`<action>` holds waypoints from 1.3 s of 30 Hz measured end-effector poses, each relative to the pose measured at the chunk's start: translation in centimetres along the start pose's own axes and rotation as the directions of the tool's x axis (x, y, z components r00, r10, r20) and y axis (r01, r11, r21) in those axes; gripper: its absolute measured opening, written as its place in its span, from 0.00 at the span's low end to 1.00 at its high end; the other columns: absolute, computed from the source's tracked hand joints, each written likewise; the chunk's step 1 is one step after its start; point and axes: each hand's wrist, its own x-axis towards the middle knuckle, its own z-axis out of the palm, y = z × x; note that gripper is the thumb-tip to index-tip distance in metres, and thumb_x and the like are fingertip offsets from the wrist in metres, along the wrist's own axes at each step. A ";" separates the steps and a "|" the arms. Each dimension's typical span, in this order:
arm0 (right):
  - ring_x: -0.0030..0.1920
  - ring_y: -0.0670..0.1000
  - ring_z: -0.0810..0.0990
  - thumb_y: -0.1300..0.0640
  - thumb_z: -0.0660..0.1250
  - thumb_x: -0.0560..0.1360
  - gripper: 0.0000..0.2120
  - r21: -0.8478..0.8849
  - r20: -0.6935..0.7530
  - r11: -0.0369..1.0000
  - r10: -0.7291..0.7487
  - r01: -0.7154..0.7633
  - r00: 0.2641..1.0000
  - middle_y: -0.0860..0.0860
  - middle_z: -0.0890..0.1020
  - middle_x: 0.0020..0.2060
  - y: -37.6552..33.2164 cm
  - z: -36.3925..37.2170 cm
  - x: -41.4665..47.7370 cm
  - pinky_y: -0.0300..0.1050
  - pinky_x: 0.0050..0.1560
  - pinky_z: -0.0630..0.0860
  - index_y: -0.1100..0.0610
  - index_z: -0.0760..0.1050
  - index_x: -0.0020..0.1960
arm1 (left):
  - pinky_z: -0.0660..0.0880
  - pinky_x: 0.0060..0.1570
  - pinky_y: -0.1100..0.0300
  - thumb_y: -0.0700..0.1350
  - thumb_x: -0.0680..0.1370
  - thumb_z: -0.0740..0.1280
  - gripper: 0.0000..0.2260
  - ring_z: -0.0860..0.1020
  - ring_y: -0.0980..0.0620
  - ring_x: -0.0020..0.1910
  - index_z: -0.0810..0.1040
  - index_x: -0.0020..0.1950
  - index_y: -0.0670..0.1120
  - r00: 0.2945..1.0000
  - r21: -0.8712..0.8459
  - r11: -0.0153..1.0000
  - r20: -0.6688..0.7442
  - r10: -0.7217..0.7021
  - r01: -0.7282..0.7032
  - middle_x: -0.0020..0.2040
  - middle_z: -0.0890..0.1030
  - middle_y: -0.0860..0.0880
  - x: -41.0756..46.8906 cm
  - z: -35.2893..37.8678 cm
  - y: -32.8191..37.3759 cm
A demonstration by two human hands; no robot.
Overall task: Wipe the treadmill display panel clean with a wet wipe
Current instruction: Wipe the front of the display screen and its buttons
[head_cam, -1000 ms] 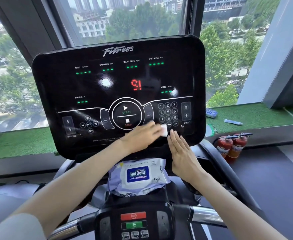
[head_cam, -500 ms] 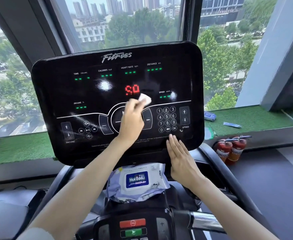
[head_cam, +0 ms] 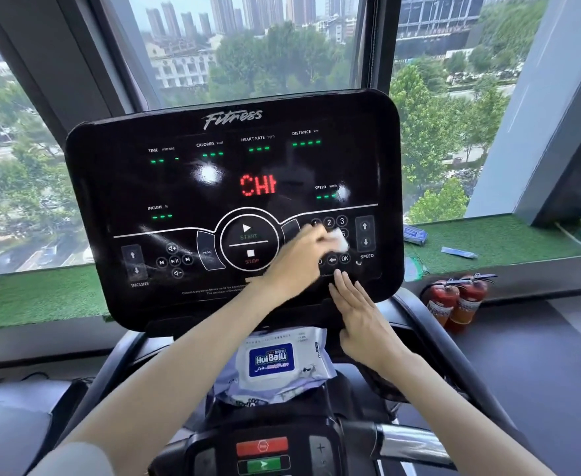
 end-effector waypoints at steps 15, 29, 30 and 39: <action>0.43 0.52 0.82 0.65 0.68 0.73 0.07 0.963 0.270 -0.132 0.459 -0.236 0.847 0.57 0.83 0.42 -3.1 -6.1 4.6 0.46 0.48 0.78 0.62 0.76 0.51 | 0.78 0.45 0.58 0.28 0.74 0.63 0.17 0.79 0.49 0.48 0.76 0.59 0.43 0.778 -0.876 -0.002 0.430 -0.458 0.483 0.49 0.80 0.45 -3.2 -2.9 1.8; 0.43 0.41 0.77 0.61 0.69 0.72 0.08 0.768 -0.205 0.638 0.332 -0.059 0.921 0.47 0.79 0.42 -5.3 -5.4 5.7 0.29 0.45 0.70 0.49 0.80 0.48 | 0.78 0.50 0.54 0.41 0.75 0.70 0.10 0.83 0.49 0.45 0.76 0.53 0.39 0.632 -0.893 -0.005 0.323 -0.704 0.450 0.45 0.84 0.44 -3.6 -3.0 3.3; 0.45 0.42 0.77 0.62 0.68 0.73 0.10 0.755 -0.207 0.655 0.298 -0.042 0.932 0.47 0.79 0.43 -5.2 -5.4 5.5 0.30 0.47 0.71 0.49 0.80 0.49 | 0.77 0.51 0.54 0.39 0.75 0.69 0.09 0.83 0.49 0.45 0.77 0.53 0.38 0.623 -0.880 0.010 0.328 -0.710 0.475 0.44 0.84 0.45 -3.5 -3.0 3.1; 0.47 0.56 0.76 0.72 0.64 0.67 0.19 0.259 -0.313 0.960 0.186 -0.105 0.931 0.52 0.79 0.47 -2.5 -2.1 2.7 0.50 0.52 0.74 0.62 0.78 0.56 | 0.73 0.36 0.59 0.33 0.72 0.64 0.06 0.74 0.50 0.40 0.74 0.46 0.42 0.508 -0.317 0.813 -0.655 -0.560 0.487 0.45 0.72 0.49 1.1 -8.9 -2.5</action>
